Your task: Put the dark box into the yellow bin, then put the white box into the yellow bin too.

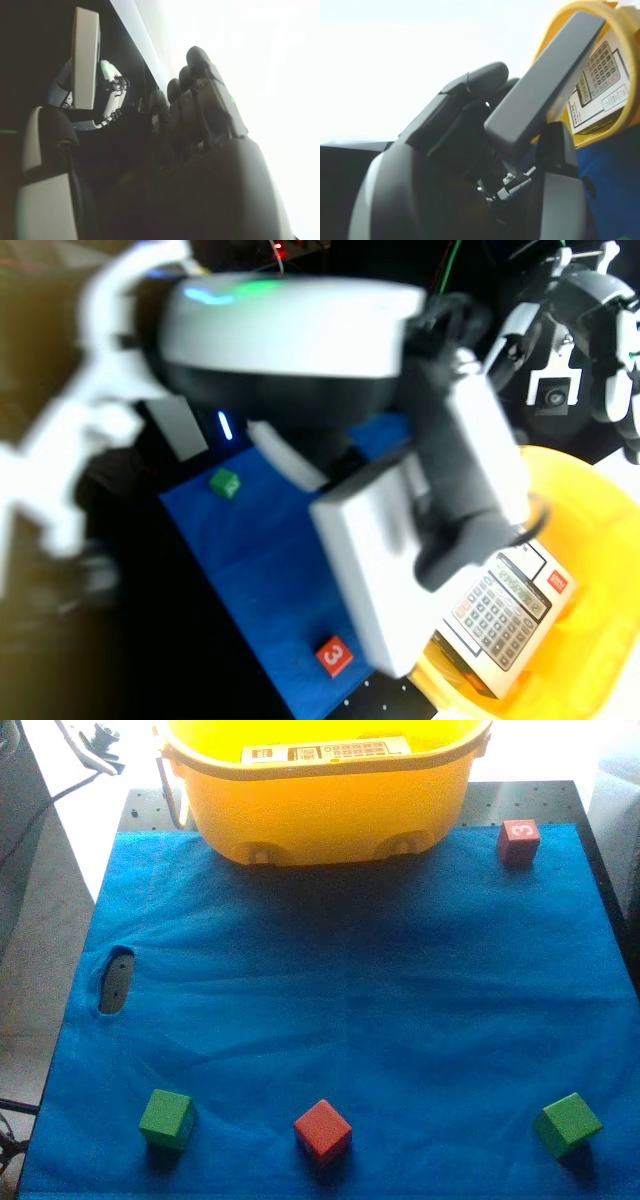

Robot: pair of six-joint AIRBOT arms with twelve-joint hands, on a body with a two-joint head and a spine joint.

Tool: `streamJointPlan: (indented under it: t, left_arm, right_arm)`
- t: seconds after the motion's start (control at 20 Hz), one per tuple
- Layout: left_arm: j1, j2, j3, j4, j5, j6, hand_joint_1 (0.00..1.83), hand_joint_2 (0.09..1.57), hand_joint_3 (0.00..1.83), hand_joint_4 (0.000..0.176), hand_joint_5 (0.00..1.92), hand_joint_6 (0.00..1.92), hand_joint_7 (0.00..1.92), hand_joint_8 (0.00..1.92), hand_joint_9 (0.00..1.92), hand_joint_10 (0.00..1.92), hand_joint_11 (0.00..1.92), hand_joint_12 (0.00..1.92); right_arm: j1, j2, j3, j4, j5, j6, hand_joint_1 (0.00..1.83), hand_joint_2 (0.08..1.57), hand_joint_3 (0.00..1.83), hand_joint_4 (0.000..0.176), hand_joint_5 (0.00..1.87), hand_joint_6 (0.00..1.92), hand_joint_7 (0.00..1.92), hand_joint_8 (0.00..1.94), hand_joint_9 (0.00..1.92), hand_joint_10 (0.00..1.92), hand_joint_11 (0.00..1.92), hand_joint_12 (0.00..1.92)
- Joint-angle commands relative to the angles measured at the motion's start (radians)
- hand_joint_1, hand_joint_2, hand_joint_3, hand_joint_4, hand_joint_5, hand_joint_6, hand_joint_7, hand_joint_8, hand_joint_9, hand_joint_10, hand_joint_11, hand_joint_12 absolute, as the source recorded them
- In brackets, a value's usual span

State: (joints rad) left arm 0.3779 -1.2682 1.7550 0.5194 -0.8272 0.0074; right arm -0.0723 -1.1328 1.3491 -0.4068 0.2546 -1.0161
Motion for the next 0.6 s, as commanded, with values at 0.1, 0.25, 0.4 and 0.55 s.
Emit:
streamJointPlan:
  t: [0.1, 0.25, 0.4, 0.55]
  left_arm:
    - [-0.02, 0.0, -0.003, -0.06, -0.093, -0.007, 0.95, 0.95, 0.01, 0.0, 0.32, 0.0, 0.28, 0.0, 0.3, 0.0, 0.32, 0.06]
    - [-0.019, 0.005, -0.006, -0.059, -0.09, -0.008, 0.96, 0.94, 0.0, 0.0, 0.34, 0.01, 0.28, 0.0, 0.27, 0.0, 0.32, 0.05]
    - [-0.019, 0.01, -0.009, -0.06, -0.089, -0.009, 0.96, 0.93, 0.0, 0.0, 0.35, 0.01, 0.29, 0.0, 0.29, 0.01, 0.33, 0.05]
    - [-0.019, 0.015, -0.011, -0.06, -0.085, -0.01, 0.96, 0.93, 0.0, 0.0, 0.36, 0.01, 0.3, 0.01, 0.27, 0.0, 0.31, 0.03]
  right_arm:
    - [-0.003, -0.014, 0.015, 0.009, 0.107, -0.008, 1.01, 0.94, 0.0, 0.0, 0.64, 0.11, 0.83, 0.11, 0.81, 0.22, 0.46, 1.11]
    - [-0.004, -0.01, 0.013, 0.009, 0.107, -0.008, 0.74, 0.76, 0.0, 0.171, 0.02, 0.0, 0.13, 0.0, 0.13, 0.0, 0.01, 0.2]
    - [-0.004, 0.002, 0.001, 0.01, 0.107, -0.008, 0.68, 0.73, 0.0, 0.176, 0.0, 0.0, 0.0, 0.0, 0.0, 0.0, 0.0, 0.0]
    - [-0.004, 0.025, -0.019, 0.01, 0.108, -0.008, 0.66, 0.71, 0.0, 0.176, 0.0, 0.0, 0.0, 0.0, 0.0, 0.0, 0.0, 0.0]
